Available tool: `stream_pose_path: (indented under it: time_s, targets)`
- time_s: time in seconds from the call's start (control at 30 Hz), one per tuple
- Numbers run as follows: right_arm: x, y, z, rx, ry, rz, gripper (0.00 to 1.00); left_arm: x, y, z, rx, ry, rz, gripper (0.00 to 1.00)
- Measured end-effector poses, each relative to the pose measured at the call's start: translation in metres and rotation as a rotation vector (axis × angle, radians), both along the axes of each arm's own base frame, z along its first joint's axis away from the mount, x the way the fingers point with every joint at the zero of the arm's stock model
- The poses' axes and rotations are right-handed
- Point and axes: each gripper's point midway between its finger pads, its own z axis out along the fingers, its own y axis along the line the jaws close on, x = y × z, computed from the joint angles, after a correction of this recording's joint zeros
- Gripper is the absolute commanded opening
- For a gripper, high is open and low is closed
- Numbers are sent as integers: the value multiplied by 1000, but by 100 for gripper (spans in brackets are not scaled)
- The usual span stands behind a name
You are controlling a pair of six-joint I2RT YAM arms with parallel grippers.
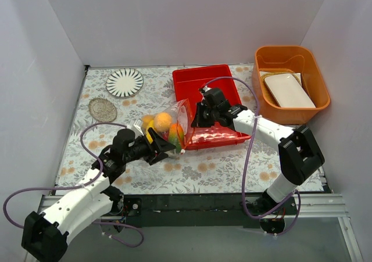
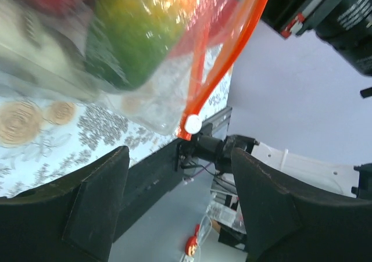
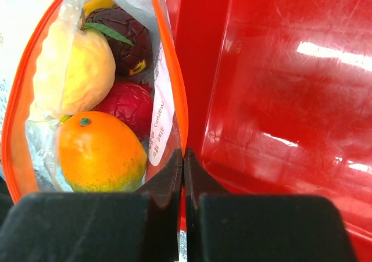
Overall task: Place the food in the zip-top bag and seal the zipper
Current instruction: Adjust the zipper food storage bag at the center of the board.
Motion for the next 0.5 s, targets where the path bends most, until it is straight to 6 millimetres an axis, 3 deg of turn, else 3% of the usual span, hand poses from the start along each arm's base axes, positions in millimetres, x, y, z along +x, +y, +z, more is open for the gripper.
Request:
stream_pose_path:
  time_s: [0.27, 0.5]
  targets:
    - [0, -1, 3, 3, -8, -9, 1, -28, -35, -8, -35, 60, -55, 64]
    - [0, -1, 4, 7, -11, -9, 1, -26, -33, -28, -16, 39, 17, 56]
